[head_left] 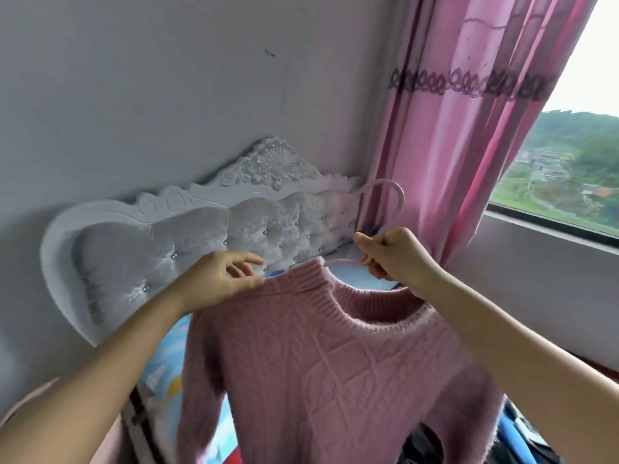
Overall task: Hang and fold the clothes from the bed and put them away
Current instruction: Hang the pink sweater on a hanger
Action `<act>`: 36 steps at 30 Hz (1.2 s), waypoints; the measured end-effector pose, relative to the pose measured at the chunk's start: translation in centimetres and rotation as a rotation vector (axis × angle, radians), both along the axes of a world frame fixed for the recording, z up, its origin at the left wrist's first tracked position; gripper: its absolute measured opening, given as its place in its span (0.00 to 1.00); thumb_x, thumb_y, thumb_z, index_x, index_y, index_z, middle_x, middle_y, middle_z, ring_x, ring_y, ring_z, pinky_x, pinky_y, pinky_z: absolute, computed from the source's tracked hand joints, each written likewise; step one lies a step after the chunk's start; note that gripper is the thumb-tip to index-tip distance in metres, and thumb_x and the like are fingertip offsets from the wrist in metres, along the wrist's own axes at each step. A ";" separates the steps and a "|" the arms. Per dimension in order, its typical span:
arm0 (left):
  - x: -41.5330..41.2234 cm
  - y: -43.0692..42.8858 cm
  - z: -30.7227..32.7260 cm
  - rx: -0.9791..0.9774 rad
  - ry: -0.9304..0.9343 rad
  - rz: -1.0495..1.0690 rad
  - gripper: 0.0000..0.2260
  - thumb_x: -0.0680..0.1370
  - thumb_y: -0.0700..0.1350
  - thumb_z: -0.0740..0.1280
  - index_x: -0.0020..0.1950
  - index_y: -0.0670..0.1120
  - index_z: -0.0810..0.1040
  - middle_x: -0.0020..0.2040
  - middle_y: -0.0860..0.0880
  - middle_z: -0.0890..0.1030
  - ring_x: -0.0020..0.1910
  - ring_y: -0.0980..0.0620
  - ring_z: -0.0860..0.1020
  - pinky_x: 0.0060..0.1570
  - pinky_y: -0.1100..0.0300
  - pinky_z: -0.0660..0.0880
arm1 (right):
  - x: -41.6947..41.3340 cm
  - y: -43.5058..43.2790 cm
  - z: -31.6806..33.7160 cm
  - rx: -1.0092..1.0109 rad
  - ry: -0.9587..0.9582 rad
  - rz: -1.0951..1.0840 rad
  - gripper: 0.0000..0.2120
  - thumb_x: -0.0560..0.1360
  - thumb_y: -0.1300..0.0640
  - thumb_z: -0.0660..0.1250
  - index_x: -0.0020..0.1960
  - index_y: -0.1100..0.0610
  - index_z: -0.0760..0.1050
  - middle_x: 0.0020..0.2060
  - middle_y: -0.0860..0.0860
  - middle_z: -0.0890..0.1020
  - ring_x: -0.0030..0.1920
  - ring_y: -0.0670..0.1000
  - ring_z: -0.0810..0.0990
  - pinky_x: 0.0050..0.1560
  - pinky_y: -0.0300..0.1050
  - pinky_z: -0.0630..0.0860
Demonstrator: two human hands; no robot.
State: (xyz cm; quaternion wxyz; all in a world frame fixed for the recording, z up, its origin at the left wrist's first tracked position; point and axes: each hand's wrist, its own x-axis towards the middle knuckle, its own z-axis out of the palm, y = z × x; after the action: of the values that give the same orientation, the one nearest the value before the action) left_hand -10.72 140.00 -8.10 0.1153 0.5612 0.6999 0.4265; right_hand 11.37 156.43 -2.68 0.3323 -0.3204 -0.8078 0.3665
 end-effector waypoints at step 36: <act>6.4 -52.4 -4.3 0.067 0.017 1.061 0.11 0.71 0.32 0.71 0.52 0.38 0.82 0.42 0.48 0.80 0.42 0.58 0.78 0.46 0.74 0.69 | -15.5 -45.2 -2.3 -0.061 -0.335 1.094 0.12 0.72 0.56 0.71 0.35 0.62 0.77 0.22 0.48 0.79 0.19 0.44 0.66 0.22 0.32 0.65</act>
State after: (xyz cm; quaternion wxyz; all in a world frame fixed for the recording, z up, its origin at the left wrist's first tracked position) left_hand -4.31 87.56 -12.38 -0.1401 0.1367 0.8746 0.4436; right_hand -4.13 111.20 -4.94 -0.0476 0.0813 -0.8866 0.4527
